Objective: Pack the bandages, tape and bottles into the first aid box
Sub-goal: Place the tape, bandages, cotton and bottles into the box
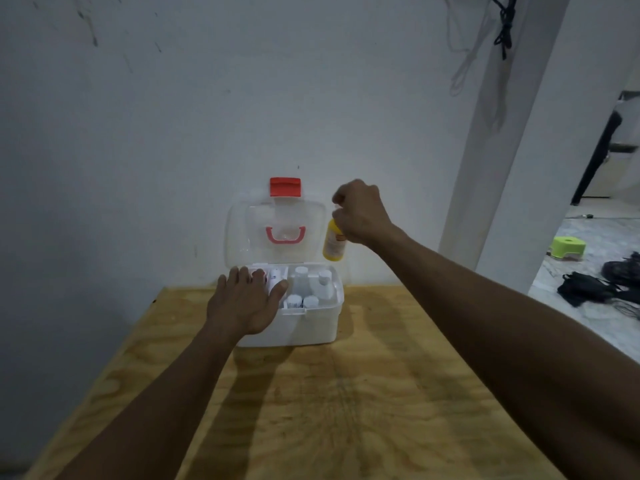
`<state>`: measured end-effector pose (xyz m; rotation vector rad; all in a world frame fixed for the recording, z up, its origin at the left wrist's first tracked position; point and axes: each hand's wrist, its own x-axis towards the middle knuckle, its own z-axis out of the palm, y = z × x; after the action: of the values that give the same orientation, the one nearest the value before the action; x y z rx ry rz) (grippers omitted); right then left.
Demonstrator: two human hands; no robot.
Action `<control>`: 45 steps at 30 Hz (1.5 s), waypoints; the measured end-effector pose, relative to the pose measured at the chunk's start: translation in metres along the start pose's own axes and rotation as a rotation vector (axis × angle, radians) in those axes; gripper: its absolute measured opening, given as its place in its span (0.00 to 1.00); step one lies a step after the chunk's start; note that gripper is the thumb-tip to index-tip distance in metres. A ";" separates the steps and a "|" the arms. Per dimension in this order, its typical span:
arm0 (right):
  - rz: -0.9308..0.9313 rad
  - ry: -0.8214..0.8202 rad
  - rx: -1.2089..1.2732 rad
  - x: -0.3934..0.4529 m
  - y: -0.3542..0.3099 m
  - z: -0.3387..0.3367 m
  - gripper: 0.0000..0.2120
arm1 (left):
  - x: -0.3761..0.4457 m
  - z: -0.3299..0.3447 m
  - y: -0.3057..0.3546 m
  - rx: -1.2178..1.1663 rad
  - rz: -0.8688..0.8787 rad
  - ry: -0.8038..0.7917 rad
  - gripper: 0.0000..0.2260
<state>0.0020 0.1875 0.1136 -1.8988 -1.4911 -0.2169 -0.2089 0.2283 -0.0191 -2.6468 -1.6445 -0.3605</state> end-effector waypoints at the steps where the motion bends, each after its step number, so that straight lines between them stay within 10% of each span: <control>1: -0.022 -0.016 0.013 0.002 -0.009 0.003 0.15 | 0.000 0.001 0.000 0.007 0.002 0.005 0.35; 24: 0.020 -0.365 -0.053 -0.017 0.003 0.081 0.18 | -0.002 0.003 0.000 0.010 0.004 -0.001 0.33; 45: -0.002 -0.318 -0.017 -0.009 -0.002 0.060 0.19 | -0.002 0.003 0.000 0.022 0.015 0.011 0.32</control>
<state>-0.0201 0.2176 0.0652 -2.0148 -1.7005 0.0773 -0.2091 0.2265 -0.0229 -2.6351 -1.6145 -0.3541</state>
